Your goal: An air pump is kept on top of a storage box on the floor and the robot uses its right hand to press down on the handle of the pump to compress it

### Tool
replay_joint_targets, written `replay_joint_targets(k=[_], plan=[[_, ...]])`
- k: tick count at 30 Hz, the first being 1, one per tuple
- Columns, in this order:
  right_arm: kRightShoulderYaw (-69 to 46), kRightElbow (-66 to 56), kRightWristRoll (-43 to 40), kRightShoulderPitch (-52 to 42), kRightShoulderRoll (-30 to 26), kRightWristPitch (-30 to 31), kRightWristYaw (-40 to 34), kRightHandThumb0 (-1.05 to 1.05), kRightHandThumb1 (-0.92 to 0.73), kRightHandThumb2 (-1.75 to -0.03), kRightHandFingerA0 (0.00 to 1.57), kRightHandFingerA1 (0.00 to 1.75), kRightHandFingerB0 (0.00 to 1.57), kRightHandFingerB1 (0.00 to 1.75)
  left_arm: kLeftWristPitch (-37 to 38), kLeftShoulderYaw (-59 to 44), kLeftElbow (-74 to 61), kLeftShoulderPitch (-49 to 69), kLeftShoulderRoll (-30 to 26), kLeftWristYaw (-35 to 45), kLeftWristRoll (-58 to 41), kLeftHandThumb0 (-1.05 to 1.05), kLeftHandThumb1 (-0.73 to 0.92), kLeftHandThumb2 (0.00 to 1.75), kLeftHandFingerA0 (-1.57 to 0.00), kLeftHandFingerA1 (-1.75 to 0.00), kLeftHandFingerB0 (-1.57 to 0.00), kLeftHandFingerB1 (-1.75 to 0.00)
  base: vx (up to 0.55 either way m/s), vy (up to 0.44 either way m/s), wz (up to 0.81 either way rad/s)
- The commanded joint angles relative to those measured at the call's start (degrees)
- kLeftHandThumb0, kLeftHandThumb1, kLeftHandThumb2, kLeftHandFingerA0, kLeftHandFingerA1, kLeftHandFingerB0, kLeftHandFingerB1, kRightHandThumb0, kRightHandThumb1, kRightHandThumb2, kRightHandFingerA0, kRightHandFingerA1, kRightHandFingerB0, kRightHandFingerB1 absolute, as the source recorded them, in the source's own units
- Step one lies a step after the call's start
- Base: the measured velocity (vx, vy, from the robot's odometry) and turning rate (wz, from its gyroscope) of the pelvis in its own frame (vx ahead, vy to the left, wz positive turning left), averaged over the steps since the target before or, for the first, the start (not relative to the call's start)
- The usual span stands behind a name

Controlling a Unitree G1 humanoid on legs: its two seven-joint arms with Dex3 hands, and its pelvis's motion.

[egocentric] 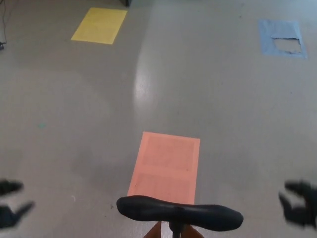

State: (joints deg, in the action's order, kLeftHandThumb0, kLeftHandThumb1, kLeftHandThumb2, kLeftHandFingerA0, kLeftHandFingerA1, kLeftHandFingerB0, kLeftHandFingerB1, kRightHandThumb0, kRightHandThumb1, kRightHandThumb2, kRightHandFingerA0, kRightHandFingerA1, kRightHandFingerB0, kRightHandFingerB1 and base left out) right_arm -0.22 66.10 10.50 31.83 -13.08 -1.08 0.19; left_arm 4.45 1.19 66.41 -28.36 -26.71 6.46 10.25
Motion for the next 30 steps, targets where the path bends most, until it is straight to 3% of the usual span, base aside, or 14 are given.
replay_joint_targets(k=[1,4,6,7,8,10,19,20,21,23,24,28,29,30], plan=[[-13.4,2.1,-11.3,6.8,-1.1,-16.3,-7.3,-0.66,-0.92,-0.68,0.27,0.34,0.21,0.31,3.0,0.3,7.2,-6.0,-6.6,4.3,1.5,-0.53,0.69,0.62,-0.28,-0.32,-0.27,-0.3,0.0,0.0,0.0],[-20.4,-2.4,-17.7,6.7,0.4,-23.4,-6.0,-0.69,-0.91,-0.68,0.2,0.31,0.2,0.29,3.3,0.7,7.6,-5.9,-6.2,4.4,1.5,-0.54,0.69,0.61,-0.27,-0.32,-0.26,-0.3,0.0,0.0,0.0],[-21.5,-11.1,-17.0,5.4,0.7,-26.4,-9.0,-0.78,-0.92,-0.69,0.27,0.3,0.3,0.3,3.4,0.7,7.7,-5.8,-6.1,4.5,1.4,-0.55,0.7,0.62,-0.25,-0.31,-0.25,-0.29,0.0,0.0,0.0],[-22.0,-19.0,-17.7,4.3,1.4,-26.8,-9.3,-0.34,-0.55,-1.12,0.0,0.48,0.0,0.48,3.5,0.6,7.7,-5.7,-6.2,4.6,1.3,-0.56,0.73,0.62,-0.24,-0.31,-0.23,-0.29,0.0,0.0,0.0],[-22.9,-27.3,-18.8,3.0,2.3,-26.8,-8.7,-0.34,-0.55,-1.12,0.0,0.48,0.0,0.48,3.7,0.5,7.7,-5.5,-6.4,4.8,1.1,-0.56,0.73,0.62,-0.24,-0.31,-0.23,-0.29,0.0,0.0,0.0],[-23.4,-37.1,-19.0,2.0,2.7,-25.4,-8.8,-0.35,-0.55,-1.11,0.0,0.47,0.0,0.48,4.2,0.2,7.6,-5.3,-6.8,4.9,0.8,-0.57,0.76,0.63,-0.25,-0.31,-0.23,-0.29,0.0,0.0,0.0],[-24.9,-41.7,-18.2,0.9,4.2,-22.6,-8.1,-0.35,-0.55,-1.11,0.0,0.47,0.0,0.48,4.3,0.1,7.7,-5.3,-6.8,4.9,0.8,-0.57,0.76,0.63,-0.25,-0.31,-0.23,-0.29,0.0,0.0,0.0],[-25.4,-46.7,-18.4,0.7,3.8,-21.1,-8.0,-0.75,-0.91,-0.67,0.25,0.3,0.2,0.28,4.2,0.0,7.7,-5.4,-6.9,5.0,0.7,-0.6,0.79,0.64,-0.24,-0.3,-0.21,-0.28,0.0,0.0,0.0],[-25.7,-50.3,-18.7,0.6,3.5,-20.0,-7.9,-0.75,-0.91,-0.67,0.25,0.3,0.2,0.28,4.2,0.0,7.7,-5.5,-6.9,5.0,0.7,-0.6,0.79,0.64,-0.24,-0.3,-0.21,-0.28,0.0,0.0,0.0],[-24.5,-74.9,-21.8,17.2,-20.5,-2.6,8.7,-0.75,-0.84,-0.66,0.23,0.29,0.25,0.29,4.8,-0.3,7.6,-5.1,-6.9,5.7,0.3,-0.64,0.81,0.65,-0.25,-0.3,-0.21,-0.28,0.0,0.0,0.0],[-21.3,-76.5,-20.2,23.9,-25.6,-0.8,14.2,-0.73,-0.86,-0.67,0.21,0.29,0.21,0.28,5.0,-0.5,7.5,-5.4,-7.0,5.9,0.0,-0.63,0.81,0.64,-0.25,-0.31,-0.2,-0.28,0.0,0.0,0.0],[-15.7,-77.2,-18.9,31.8,-29.7,3.4,21.2,-0.72,-0.86,-0.67,0.2,0.29,0.2,0.27,4.9,-0.8,7.4,-5.9,-7.4,6.1,-0.2,-0.63,0.81,0.64,-0.26,-0.31,-0.2,-0.28,0.0,0.0,0.0],[-12.1,-77.2,-18.7,37.1,-31.4,5.7,26.3,-0.35,-0.53,-1.08,0.0,0.48,0.0,0.46,4.8,-0.9,7.3,-6.2,-7.4,6.1,-0.3,-0.62,0.82,0.65,-0.23,-0.3,-0.19,-0.27,0.0,0.0,0.0],[-9.8,-77.5,-19.0,40.5,-32.2,7.5,29.6,-0.35,-0.53,-1.08,0.0,0.48,0.0,0.46,4.8,-1.0,7.3,-6.4,-7.4,6.2,-0.4,-0.62,0.82,0.65,-0.23,-0.3,-0.19,-0.27,0.0,0.0,0.0]])
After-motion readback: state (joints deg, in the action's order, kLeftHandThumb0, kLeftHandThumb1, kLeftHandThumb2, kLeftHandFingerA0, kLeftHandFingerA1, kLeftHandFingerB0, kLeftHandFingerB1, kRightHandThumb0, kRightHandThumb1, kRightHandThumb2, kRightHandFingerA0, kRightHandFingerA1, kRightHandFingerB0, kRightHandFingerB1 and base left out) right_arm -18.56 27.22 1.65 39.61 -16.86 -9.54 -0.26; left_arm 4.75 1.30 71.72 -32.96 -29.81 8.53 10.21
